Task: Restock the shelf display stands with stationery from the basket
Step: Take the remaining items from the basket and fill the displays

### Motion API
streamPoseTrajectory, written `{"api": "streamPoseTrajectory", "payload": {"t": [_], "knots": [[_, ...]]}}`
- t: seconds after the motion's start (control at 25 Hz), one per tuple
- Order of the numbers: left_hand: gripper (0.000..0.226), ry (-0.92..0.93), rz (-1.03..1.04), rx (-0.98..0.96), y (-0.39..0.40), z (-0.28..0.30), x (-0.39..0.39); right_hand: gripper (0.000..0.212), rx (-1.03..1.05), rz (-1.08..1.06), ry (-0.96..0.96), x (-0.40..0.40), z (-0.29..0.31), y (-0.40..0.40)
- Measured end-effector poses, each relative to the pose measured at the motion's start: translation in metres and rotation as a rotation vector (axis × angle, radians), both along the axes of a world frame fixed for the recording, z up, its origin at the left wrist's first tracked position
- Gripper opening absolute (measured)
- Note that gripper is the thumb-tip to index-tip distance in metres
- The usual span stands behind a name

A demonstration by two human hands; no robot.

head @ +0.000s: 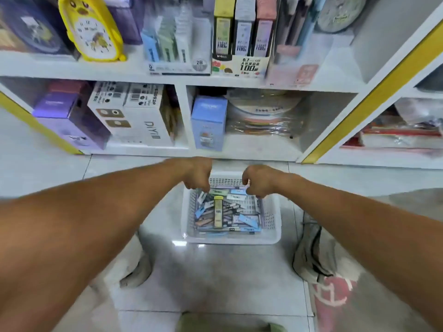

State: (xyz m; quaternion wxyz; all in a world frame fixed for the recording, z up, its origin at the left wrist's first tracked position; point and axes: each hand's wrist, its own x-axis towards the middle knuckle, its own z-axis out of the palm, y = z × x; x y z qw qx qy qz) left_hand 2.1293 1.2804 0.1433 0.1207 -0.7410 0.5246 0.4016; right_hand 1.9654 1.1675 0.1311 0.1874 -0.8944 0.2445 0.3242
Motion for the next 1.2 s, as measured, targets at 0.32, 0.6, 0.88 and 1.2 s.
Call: {"api": "streamPoseTrajectory", "payload": {"t": [0.32,0.6,0.88,1.2], "knots": [[0.049,-0.01,0.105,0.011,0.018,-0.139,-0.046,0.059,0.02,-0.213,0.15,-0.051,-0.141,0.035],[0.096,-0.225,-0.078,-0.095,0.034,-0.198,-0.069,0.056,-0.045,-0.277,0.032,-0.056,-0.188,0.058],[0.072,-0.266,-0.157,-0.205,0.017,-0.21,-0.083,0.041,-0.05,-0.271,-0.157,-0.055,-0.207,0.048],[0.058,-0.218,-0.19,-0.251,0.012,-0.228,-0.072,0.041,-0.048,-0.282,-0.187,-0.063,-0.211,0.033]]}}
